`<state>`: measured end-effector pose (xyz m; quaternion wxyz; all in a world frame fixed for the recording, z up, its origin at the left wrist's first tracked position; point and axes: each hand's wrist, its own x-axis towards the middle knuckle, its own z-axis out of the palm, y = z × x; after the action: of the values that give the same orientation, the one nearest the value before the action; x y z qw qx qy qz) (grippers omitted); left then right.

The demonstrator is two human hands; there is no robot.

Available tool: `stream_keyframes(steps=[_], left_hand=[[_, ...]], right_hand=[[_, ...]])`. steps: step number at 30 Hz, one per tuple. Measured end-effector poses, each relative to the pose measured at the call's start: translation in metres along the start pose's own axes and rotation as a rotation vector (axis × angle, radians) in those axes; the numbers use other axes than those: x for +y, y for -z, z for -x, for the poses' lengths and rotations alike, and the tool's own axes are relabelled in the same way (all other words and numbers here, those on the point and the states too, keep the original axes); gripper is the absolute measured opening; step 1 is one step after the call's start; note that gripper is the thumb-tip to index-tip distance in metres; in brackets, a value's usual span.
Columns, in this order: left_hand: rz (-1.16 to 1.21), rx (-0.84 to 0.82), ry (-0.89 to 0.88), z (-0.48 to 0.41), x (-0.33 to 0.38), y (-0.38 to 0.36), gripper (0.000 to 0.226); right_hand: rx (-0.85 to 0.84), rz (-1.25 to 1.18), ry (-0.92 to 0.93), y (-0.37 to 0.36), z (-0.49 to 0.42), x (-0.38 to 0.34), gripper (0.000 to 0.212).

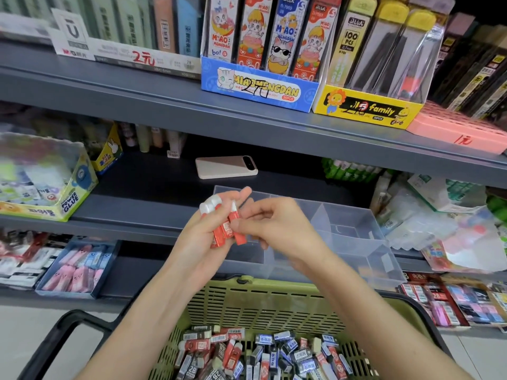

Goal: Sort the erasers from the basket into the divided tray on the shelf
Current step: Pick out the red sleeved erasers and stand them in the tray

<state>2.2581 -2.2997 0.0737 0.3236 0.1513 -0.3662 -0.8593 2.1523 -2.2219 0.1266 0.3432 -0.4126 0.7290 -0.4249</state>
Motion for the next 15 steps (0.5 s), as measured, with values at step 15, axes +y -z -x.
stream_keyframes(steps=[15], left_hand=[[0.189, 0.401, -0.123, -0.009, 0.026, 0.034, 0.054]], right_hand=[[-0.084, 0.656, -0.359, -0.03, -0.112, 0.019, 0.038]])
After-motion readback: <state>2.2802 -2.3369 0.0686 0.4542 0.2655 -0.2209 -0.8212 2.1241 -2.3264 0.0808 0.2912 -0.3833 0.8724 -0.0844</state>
